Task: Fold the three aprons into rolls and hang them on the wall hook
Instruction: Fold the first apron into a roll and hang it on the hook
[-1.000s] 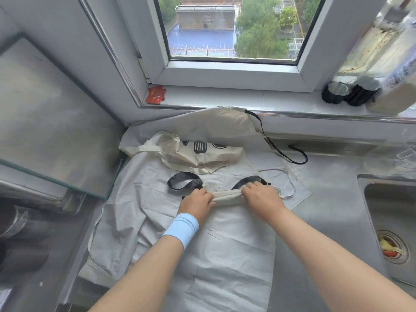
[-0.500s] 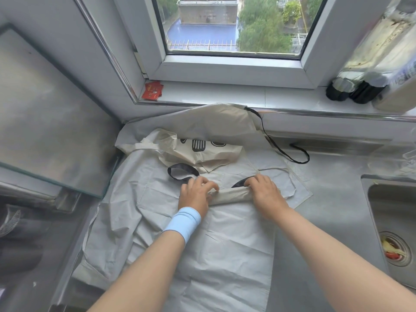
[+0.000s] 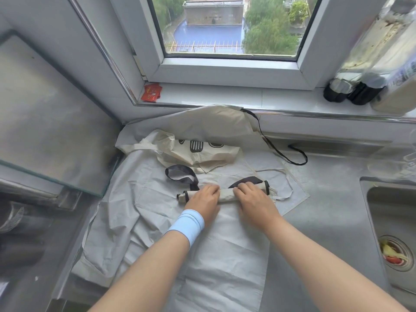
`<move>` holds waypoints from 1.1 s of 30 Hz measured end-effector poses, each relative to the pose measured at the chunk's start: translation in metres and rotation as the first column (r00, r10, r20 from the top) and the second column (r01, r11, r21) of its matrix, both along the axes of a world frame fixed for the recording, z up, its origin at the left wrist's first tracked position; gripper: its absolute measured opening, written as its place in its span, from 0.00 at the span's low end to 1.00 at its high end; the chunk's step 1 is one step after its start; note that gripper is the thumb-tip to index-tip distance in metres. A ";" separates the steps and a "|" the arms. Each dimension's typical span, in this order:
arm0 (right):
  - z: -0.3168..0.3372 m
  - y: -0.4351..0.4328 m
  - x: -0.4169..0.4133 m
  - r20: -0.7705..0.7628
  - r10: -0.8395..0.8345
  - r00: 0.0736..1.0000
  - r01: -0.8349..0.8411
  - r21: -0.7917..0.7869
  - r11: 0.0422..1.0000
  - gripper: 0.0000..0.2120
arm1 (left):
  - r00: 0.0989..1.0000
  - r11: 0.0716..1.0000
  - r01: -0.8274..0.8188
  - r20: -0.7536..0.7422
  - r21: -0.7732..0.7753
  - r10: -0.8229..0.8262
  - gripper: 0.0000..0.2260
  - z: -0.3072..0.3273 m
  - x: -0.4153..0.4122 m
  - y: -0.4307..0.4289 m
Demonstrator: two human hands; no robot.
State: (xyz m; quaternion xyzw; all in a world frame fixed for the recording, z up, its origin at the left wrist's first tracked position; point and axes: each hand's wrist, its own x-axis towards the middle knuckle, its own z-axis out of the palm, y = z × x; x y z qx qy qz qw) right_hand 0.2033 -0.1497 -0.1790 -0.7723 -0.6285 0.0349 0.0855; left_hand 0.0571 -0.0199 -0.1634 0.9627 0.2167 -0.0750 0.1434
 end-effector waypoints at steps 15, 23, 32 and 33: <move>0.098 0.026 0.025 -0.043 -0.007 0.999 -0.001 -0.189 0.982 0.05 | 0.968 0.982 -0.167 -0.204 -0.083 0.147 0.11 0.089 0.011 0.013; 0.206 0.023 0.027 -0.151 0.042 0.988 -0.086 -0.303 0.949 0.08 | 0.983 0.911 -0.168 -0.128 -0.376 0.128 0.07 0.170 -0.010 0.007; 0.251 0.033 -0.023 0.231 0.211 0.950 -0.271 0.271 0.924 0.20 | 0.919 0.665 -0.303 -0.022 -0.682 0.395 0.12 0.228 -0.058 0.019; 0.253 0.033 -0.033 0.291 0.218 0.932 -0.288 0.225 0.931 0.23 | 0.904 0.603 -0.290 -0.007 -0.743 0.427 0.13 0.231 -0.066 0.020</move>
